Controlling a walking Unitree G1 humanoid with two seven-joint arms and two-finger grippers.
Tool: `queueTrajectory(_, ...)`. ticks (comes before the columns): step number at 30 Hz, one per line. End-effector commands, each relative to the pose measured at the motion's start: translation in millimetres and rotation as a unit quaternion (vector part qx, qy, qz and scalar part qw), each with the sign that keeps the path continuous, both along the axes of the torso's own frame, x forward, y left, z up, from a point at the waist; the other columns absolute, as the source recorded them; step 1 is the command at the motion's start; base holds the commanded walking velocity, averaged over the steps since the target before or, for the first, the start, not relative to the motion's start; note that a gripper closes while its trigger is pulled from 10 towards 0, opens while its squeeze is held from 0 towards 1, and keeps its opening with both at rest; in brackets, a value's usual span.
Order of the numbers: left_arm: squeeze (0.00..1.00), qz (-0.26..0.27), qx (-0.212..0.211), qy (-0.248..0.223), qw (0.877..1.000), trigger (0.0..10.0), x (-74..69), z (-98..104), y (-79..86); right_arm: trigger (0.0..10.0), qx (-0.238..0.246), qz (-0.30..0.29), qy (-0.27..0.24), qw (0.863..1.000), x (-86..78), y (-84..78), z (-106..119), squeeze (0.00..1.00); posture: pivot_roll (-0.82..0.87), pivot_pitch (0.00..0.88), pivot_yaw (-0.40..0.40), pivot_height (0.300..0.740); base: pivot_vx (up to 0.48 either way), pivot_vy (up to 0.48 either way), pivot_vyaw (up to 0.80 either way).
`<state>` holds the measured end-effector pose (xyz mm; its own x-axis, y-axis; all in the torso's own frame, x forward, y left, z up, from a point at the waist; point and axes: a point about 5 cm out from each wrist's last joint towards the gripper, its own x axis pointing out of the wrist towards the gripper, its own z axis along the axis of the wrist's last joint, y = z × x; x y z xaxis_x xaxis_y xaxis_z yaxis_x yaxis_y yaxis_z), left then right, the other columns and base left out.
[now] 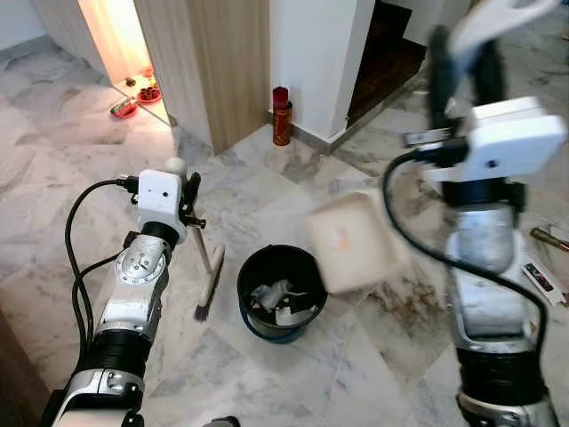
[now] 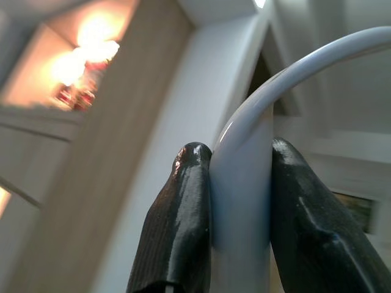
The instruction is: Sweep floor
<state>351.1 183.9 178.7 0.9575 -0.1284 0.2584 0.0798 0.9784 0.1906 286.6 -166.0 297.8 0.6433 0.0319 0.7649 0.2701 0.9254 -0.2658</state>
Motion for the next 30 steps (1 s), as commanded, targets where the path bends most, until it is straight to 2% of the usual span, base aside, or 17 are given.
queueTrajectory(1, 0.0, -0.006, 0.003, -0.028, 1.0, 10.0, -1.1, 12.2, -1.1, 10.0, 0.009, -0.024, -0.022, 0.999, -5.4, -9.1, 6.1, 0.0, 0.11, 0.129, -0.014, 0.74, 0.0, 0.0, 0.0)
queueTrajectory(3, 0.0, -0.008, -0.001, -0.027, 1.0, 10.0, -0.6, 11.9, -1.5, 10.0, 0.028, -0.059, -0.007, 0.998, -4.8, -24.3, 0.6, 0.0, 0.11, 0.126, -0.012, 0.74, 0.0, 0.0, 0.0)
queueTrajectory(5, 0.0, -0.008, -0.005, -0.025, 1.0, 10.0, -0.4, 11.3, -1.5, 10.0, 0.048, -0.073, 0.006, 0.996, -3.6, -32.6, -4.2, 0.0, 0.11, 0.124, -0.01, 0.74, 0.0, 0.0, 0.0)
queueTrajectory(8, 0.0, -0.009, -0.005, -0.024, 1.0, 10.0, -0.4, 11.3, -1.9, 10.0, 0.153, -0.082, 0.048, 0.984, -0.6, -53.3, -23.0, 0.0, 0.11, 0.12, -0.009, 0.74, 0.0, 0.0, 0.0)
queueTrajectory(9, 0.0, -0.008, -0.006, -0.024, 1.0, 10.0, -0.5, 11.3, -2.0, 10.0, 0.173, -0.081, 0.052, 0.98, -0.7, -56.5, -26.4, 0.0, 0.11, 0.12, -0.009, 0.74, 0.0, 0.0, 0.0)
queueTrajectory(14, 0.0, -0.005, -0.004, -0.021, 1.0, 10.0, -0.4, 11.0, -0.7, 10.0, 0.168, -0.098, 0.061, 0.979, -1.2, -60.3, -30.5, 0.0, 0.11, 0.113, -0.006, 0.74, 0.0, 0.0, 0.0)
queueTrajectory(30, 0.0, 0.007, -0.016, -0.019, 1.0, 10.0, -2.1, 7.4, 1.4, 10.0, 0.169, -0.09, 0.061, 0.98, 0.5, -60.9, -27.1, 0.0, 0.11, 0.122, -0.011, 0.74, 0.0, 0.0, 0.0)
